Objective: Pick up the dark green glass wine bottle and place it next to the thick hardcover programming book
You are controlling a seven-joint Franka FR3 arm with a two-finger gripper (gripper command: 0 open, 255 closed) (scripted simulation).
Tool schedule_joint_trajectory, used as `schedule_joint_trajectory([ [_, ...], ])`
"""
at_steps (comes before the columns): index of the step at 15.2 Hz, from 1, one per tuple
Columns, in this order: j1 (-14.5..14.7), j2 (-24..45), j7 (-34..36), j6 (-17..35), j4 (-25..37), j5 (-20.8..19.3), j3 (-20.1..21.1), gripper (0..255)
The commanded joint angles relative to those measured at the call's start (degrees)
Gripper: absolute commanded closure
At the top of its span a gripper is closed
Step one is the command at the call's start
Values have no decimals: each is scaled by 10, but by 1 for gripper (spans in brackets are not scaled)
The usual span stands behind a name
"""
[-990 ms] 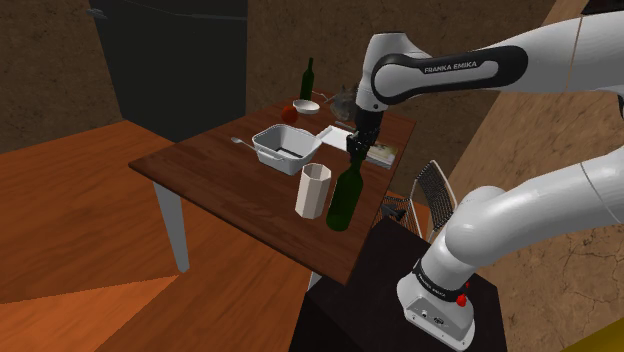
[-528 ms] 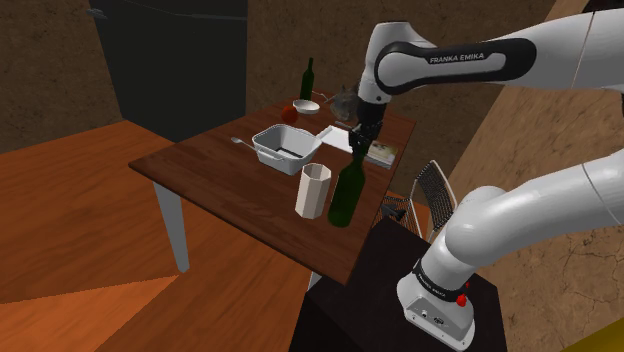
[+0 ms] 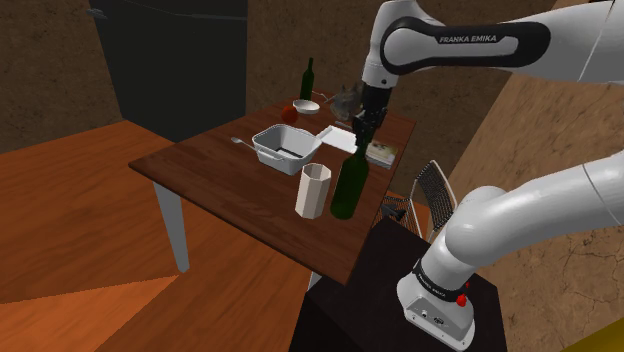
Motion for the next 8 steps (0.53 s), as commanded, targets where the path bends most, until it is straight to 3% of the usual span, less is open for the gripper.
schedule_joint_trajectory([
  [1, 0, 0, -1, -17, 17, 0, 0, 255],
  [8, 0, 4, -3, -70, 74, 2, 2, 255],
])
